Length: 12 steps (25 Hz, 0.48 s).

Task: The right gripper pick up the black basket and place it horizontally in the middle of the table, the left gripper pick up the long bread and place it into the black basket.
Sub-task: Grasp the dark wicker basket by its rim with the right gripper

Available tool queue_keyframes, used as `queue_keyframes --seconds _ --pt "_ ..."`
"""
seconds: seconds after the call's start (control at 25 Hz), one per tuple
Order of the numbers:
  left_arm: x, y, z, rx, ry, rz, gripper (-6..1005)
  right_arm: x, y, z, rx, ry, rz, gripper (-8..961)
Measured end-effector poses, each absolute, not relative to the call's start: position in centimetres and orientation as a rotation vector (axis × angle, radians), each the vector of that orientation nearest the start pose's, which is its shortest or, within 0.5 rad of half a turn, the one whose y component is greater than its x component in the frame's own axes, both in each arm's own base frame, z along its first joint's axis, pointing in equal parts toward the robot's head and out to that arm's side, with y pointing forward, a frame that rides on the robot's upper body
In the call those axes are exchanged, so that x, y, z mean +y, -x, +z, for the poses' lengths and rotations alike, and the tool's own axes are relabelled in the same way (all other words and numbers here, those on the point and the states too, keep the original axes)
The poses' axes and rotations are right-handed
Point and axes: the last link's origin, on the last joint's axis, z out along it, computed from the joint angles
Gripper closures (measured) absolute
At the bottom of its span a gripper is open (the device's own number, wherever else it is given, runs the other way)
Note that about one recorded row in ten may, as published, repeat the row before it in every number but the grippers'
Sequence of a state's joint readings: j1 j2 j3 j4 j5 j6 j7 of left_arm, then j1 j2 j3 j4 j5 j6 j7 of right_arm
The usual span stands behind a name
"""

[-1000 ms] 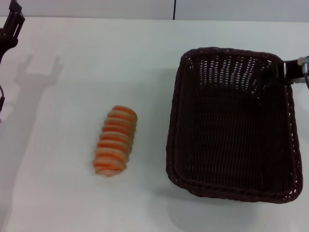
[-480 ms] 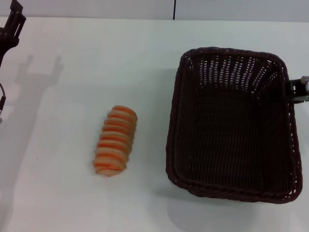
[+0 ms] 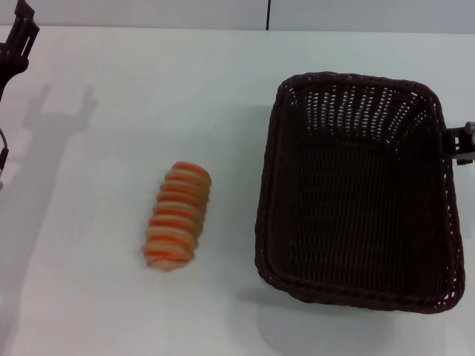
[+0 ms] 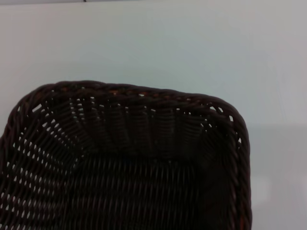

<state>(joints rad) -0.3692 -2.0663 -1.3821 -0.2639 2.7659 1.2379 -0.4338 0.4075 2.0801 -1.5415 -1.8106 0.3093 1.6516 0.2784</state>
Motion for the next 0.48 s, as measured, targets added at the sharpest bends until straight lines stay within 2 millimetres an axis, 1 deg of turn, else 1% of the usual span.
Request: queue_keyframes --seconds 0.24,0.48 --pt "33.62 31.95 2.83 -0.618 1.423 -1.017 187 31.68 -16.13 4.77 1.462 1.865 -0.245 399" --pt "33.76 31.89 2.88 -0.616 1.425 -1.017 187 31.7 -16.68 4.71 1.471 1.845 -0.268 406"
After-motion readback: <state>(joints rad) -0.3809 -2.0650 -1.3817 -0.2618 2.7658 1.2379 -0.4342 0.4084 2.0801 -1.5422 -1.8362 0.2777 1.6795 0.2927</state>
